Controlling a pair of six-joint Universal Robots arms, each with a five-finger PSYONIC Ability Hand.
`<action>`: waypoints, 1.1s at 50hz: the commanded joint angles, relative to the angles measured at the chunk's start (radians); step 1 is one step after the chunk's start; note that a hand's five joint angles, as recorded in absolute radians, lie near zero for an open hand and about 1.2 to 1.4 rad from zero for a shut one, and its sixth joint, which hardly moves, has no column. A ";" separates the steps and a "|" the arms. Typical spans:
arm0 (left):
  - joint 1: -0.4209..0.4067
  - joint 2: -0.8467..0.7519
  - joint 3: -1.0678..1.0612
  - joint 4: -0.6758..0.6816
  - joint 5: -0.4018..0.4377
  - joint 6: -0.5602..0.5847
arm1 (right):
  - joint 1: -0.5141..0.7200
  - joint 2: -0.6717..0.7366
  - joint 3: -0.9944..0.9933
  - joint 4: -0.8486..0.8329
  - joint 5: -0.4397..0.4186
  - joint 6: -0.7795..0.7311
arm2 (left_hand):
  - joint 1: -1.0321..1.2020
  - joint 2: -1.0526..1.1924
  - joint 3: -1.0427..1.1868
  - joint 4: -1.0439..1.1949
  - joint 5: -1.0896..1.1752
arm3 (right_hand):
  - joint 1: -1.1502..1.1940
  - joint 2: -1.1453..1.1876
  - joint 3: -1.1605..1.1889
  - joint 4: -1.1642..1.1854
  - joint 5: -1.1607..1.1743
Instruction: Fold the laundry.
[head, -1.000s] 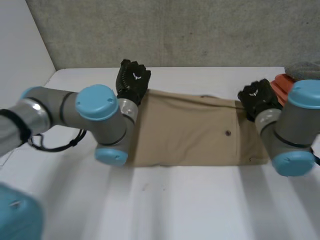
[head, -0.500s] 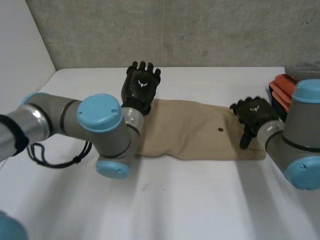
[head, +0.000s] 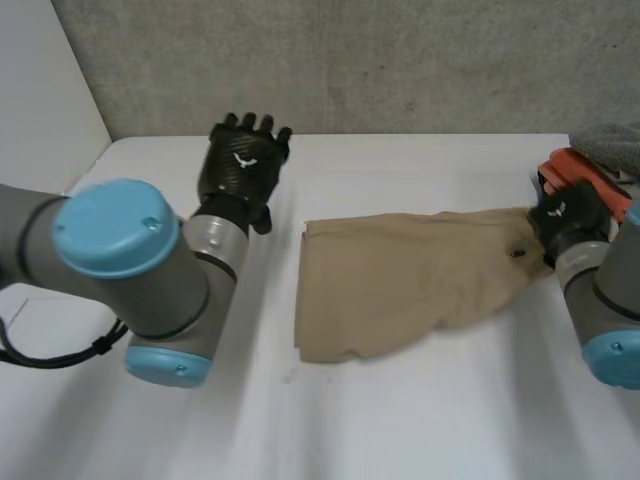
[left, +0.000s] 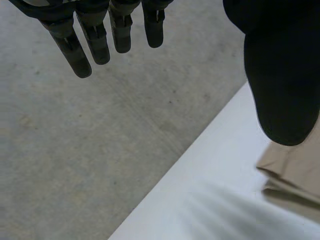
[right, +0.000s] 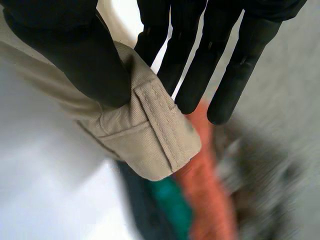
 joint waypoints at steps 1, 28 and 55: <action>0.043 0.068 -0.062 0.001 -0.001 -0.055 | 0.238 0.021 0.002 -0.252 -0.198 -0.190 | -0.016 -0.029 -0.036 -0.029 -0.049 | 0.314 0.225 0.221 0.199 0.258; 0.012 -0.026 0.090 -0.012 0.046 -0.285 | 0.186 -0.120 0.096 -0.209 -0.465 0.832 | -0.016 -0.029 -0.036 -0.029 -0.049 | -0.907 -0.997 -1.001 -1.023 -0.964; -0.105 -0.494 0.619 -0.694 -0.045 -0.247 | 0.101 0.431 -0.619 0.569 -0.451 0.693 | -0.016 -0.029 -0.036 -0.029 -0.049 | -0.907 -0.997 -1.001 -1.023 -0.964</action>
